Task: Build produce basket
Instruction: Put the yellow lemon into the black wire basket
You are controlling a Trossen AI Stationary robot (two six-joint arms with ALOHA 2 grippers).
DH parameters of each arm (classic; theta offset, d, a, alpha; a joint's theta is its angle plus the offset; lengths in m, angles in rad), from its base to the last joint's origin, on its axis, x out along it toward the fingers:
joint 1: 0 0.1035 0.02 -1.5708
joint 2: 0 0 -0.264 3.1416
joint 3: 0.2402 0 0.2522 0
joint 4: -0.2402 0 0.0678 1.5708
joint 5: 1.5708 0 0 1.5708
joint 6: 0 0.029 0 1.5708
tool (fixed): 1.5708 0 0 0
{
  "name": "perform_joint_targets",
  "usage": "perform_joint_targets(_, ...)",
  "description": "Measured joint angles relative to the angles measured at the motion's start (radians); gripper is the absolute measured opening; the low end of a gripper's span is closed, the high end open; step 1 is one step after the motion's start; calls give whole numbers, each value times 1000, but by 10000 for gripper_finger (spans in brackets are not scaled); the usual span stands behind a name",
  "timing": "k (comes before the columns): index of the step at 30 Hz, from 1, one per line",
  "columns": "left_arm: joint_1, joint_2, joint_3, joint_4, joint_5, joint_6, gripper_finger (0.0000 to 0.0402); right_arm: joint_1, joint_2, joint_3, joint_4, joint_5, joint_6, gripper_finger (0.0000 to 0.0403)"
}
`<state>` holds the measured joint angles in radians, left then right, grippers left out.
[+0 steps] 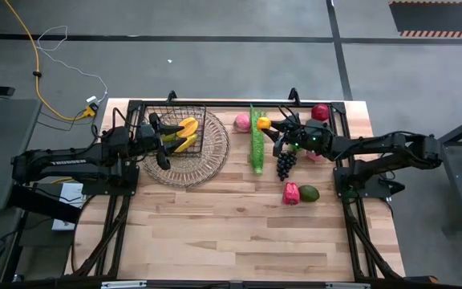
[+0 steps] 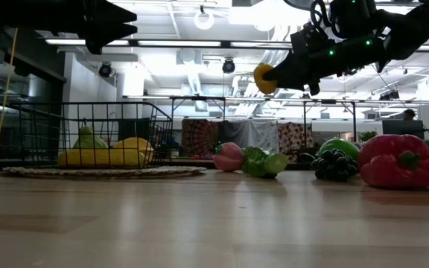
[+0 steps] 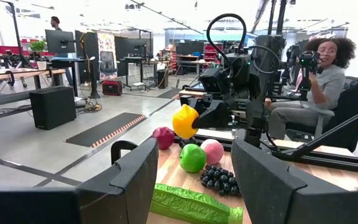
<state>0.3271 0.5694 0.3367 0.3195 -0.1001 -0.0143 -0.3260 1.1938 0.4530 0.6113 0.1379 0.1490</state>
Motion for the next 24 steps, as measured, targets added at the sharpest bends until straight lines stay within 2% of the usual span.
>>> perform_joint_targets(15, 0, 0, 0, -8, 1, 13, 196, 0, 0, 0, 0, -10, 0, 124)
perform_joint_targets(24, 0, 37, 0, -9, 27, -1, 246, 0, 0, 0, 0, -16, 1, 124)
